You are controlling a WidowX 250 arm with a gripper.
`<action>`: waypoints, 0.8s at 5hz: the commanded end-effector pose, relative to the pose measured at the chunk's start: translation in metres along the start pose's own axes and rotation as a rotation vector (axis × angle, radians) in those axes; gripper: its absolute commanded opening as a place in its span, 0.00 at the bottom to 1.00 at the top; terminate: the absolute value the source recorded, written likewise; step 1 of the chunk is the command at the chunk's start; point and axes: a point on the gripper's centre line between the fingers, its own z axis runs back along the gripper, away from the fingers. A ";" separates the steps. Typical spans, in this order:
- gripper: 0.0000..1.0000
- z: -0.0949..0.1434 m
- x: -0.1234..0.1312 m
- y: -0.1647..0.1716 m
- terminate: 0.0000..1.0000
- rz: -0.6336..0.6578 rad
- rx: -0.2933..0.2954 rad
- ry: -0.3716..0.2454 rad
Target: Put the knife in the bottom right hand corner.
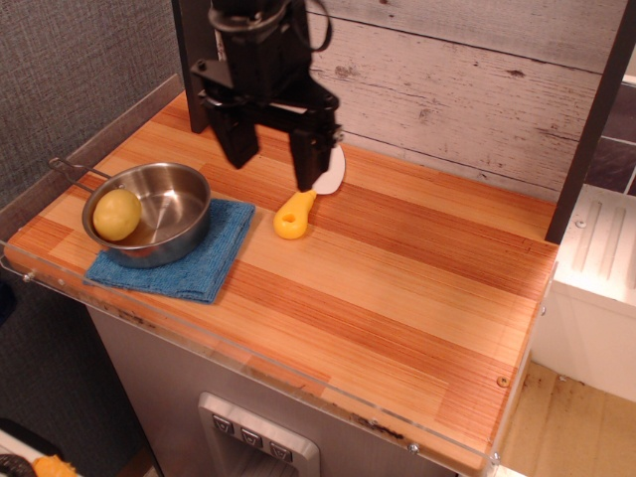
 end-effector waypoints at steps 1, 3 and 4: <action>1.00 -0.028 0.025 0.024 0.00 0.048 0.062 -0.029; 1.00 -0.065 0.036 0.021 0.00 0.105 0.080 0.004; 1.00 -0.082 0.044 0.019 0.00 0.169 0.063 0.009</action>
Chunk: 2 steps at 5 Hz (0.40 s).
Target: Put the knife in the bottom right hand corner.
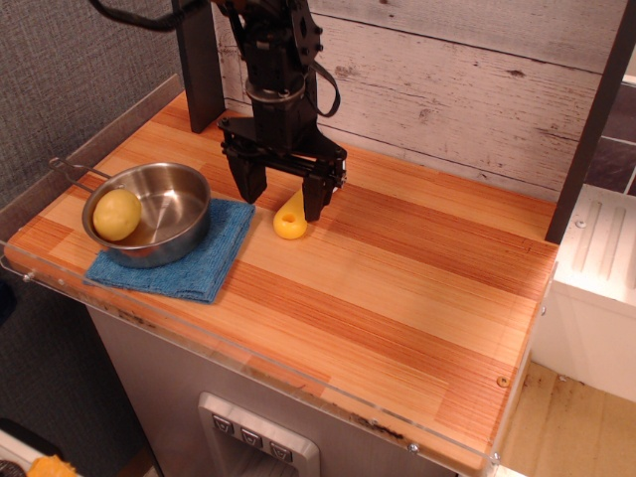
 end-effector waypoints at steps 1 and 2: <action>1.00 -0.015 0.020 -0.008 0.00 0.057 -0.016 -0.015; 0.00 -0.016 0.019 -0.012 0.00 0.039 -0.022 -0.010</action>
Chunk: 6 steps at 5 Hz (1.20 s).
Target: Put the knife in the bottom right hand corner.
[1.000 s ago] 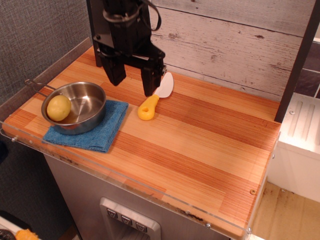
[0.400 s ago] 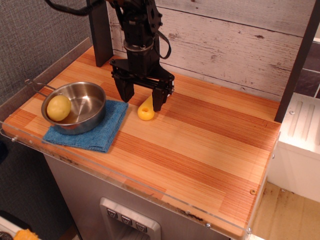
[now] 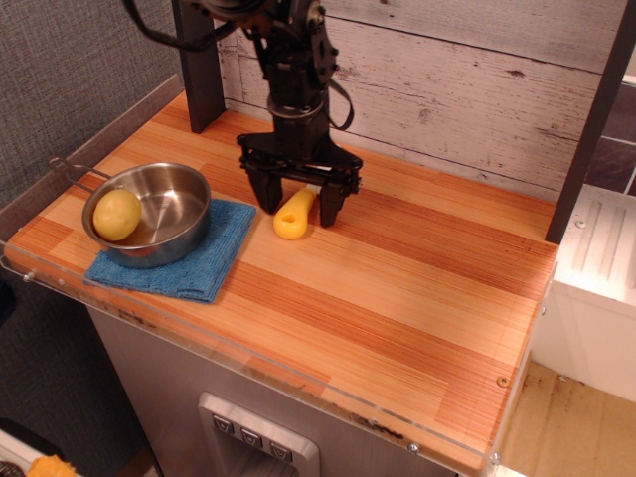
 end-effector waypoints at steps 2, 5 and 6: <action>0.00 0.037 0.009 -0.012 0.00 -0.077 -0.020 -0.050; 0.00 0.137 -0.055 -0.080 0.00 -0.140 -0.034 -0.084; 0.00 0.113 -0.082 -0.103 0.00 -0.145 -0.028 -0.054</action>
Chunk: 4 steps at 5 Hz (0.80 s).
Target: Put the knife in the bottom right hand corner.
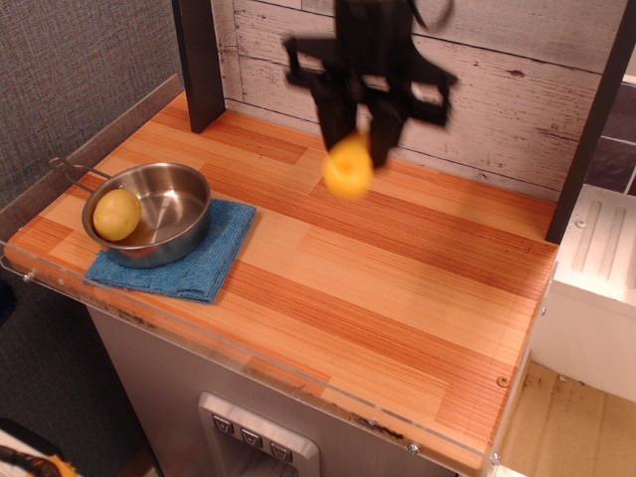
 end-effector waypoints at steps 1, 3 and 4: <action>0.00 -0.031 -0.037 -0.027 0.00 0.030 0.016 -0.018; 0.00 -0.080 -0.044 -0.038 0.00 0.034 -0.012 -0.046; 0.00 -0.099 -0.040 -0.041 0.00 0.046 -0.065 -0.075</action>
